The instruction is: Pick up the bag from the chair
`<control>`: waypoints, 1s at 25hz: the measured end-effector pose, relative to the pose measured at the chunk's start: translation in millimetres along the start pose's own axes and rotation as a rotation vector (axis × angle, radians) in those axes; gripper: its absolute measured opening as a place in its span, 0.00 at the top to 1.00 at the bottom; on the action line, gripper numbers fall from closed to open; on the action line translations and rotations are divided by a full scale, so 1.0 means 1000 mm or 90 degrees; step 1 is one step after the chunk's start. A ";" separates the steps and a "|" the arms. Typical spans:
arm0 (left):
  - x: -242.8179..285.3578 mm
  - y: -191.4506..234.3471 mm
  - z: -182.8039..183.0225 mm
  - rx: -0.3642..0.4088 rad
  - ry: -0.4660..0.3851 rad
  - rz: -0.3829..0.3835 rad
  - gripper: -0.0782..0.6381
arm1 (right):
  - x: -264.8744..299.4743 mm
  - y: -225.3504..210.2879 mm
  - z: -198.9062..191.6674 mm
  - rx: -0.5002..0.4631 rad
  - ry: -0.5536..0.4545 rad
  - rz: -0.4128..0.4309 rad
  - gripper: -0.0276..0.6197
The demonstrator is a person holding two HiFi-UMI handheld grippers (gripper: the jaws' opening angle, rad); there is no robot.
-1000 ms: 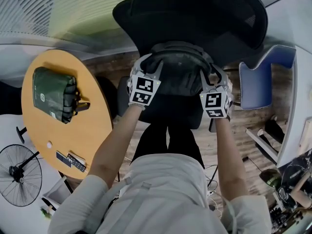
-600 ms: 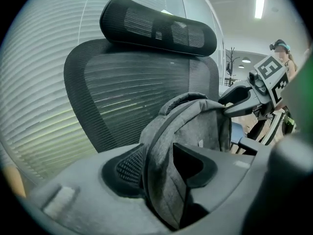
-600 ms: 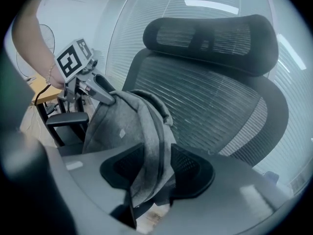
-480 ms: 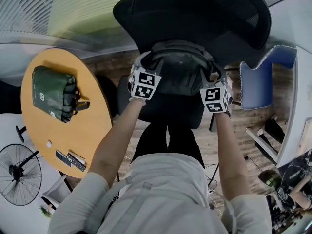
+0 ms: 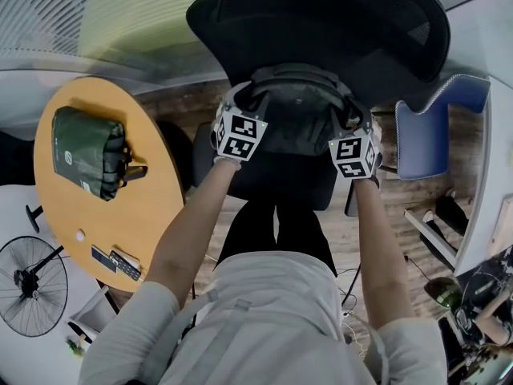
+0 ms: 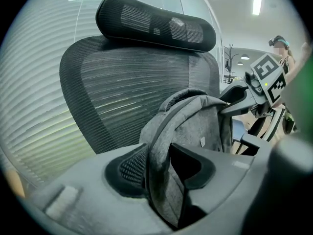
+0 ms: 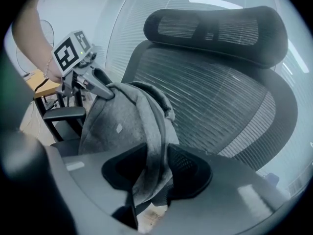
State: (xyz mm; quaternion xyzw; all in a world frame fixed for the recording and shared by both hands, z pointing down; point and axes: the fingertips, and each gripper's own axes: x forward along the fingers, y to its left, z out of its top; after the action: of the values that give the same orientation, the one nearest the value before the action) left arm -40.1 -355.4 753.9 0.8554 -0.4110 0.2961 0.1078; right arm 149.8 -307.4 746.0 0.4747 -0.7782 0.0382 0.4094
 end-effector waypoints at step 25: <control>-0.037 -0.019 0.008 -0.019 0.006 -0.018 0.76 | -0.035 0.013 0.007 0.043 -0.007 0.039 0.85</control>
State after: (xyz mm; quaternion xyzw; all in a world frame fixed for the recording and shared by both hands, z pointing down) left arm -40.4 -323.0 726.4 0.8582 -0.4027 0.2920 0.1268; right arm 143.5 -278.9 722.0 0.4645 -0.7930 0.0743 0.3872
